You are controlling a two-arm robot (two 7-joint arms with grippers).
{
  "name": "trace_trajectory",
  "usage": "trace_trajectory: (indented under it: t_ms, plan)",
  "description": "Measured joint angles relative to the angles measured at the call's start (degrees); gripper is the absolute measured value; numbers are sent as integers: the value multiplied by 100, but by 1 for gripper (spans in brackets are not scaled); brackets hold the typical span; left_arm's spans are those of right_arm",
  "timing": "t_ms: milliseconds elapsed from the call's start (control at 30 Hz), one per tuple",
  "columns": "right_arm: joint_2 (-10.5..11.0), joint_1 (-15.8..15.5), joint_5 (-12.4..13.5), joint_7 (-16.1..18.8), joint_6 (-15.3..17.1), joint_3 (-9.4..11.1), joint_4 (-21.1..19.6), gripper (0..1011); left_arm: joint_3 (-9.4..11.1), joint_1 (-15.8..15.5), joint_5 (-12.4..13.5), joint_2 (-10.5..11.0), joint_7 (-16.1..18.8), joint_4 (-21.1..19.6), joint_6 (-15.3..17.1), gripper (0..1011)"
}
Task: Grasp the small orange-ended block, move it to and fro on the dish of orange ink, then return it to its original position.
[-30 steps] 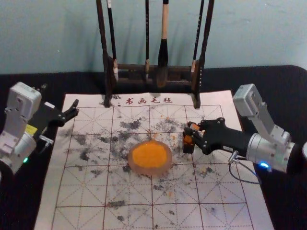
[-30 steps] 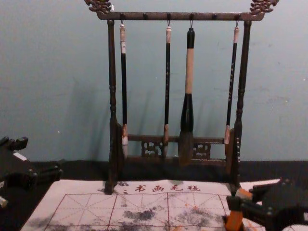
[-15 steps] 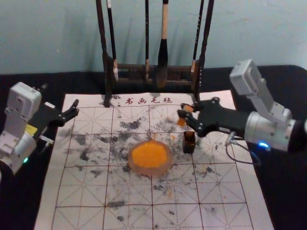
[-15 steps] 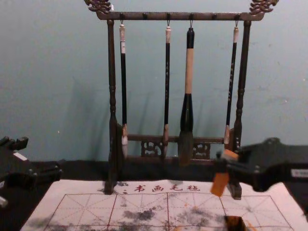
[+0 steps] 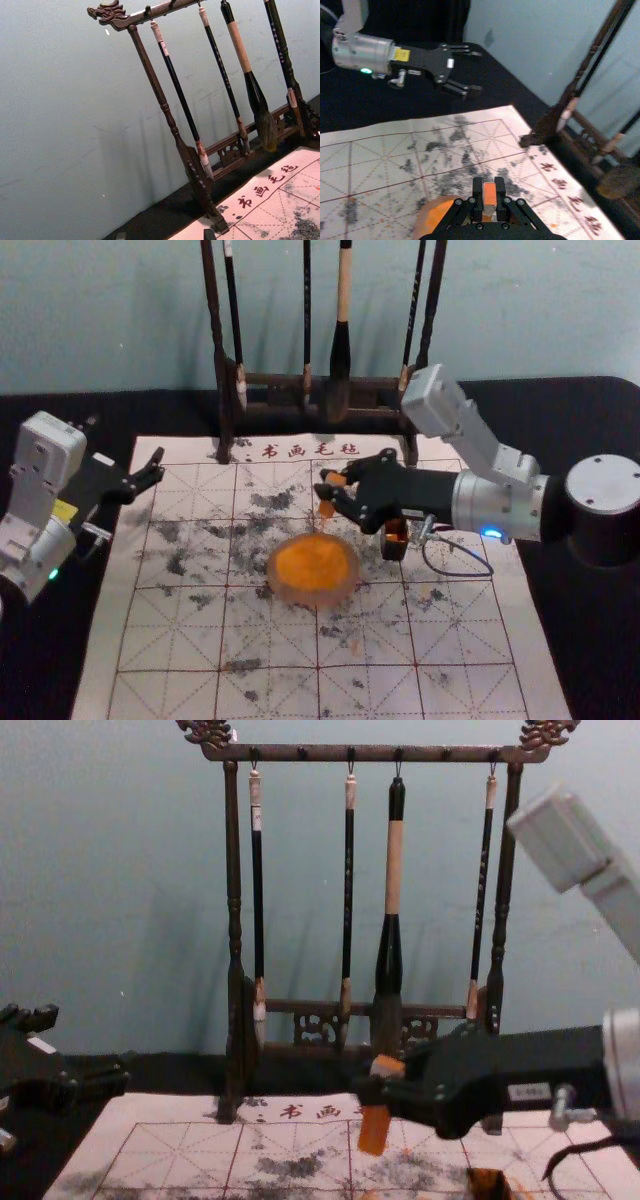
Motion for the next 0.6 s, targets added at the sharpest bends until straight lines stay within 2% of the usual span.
trace_trajectory:
  t_ms: [233,600]
  plan:
    - [-63,108,45,148,189,-264,148,109,0,0,0,0,0,0,0,1001]
    - [-224,242,106,83,447,-443,461,109,0,0,0,0,0,0,0,1001]
